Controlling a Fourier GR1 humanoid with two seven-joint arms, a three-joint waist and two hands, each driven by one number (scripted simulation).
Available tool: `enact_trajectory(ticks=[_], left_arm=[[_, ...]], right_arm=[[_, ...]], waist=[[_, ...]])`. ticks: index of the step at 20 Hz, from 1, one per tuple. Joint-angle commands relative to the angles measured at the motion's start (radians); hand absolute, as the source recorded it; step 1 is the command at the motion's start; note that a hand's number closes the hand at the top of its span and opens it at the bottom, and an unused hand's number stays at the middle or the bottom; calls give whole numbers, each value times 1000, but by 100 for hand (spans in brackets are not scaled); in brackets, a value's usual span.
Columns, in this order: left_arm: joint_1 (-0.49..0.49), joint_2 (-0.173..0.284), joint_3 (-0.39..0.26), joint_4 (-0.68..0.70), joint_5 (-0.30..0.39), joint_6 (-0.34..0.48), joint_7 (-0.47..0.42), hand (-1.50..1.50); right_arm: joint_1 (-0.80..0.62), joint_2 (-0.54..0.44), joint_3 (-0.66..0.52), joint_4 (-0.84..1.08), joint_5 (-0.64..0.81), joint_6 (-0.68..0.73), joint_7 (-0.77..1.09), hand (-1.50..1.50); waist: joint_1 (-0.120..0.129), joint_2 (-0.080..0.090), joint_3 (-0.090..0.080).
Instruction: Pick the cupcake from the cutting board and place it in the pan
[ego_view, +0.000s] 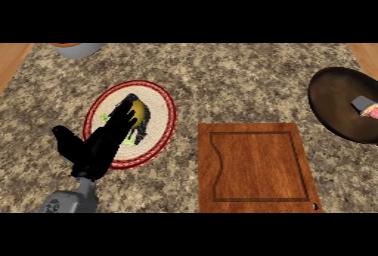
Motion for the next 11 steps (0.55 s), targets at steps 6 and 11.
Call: enact_trajectory(ticks=[6,11], left_arm=[[-33,-5,49,86,0,-47,-23,0],[98,-25,-5,-53,-40,-28,-8,0]], right_arm=[[103,7,63,-34,-61,129,-87,-150],[198,23,98,-93,-104,167,-106,-150]], waist=[[-12,-6,-3],[-16,-10,-4]])
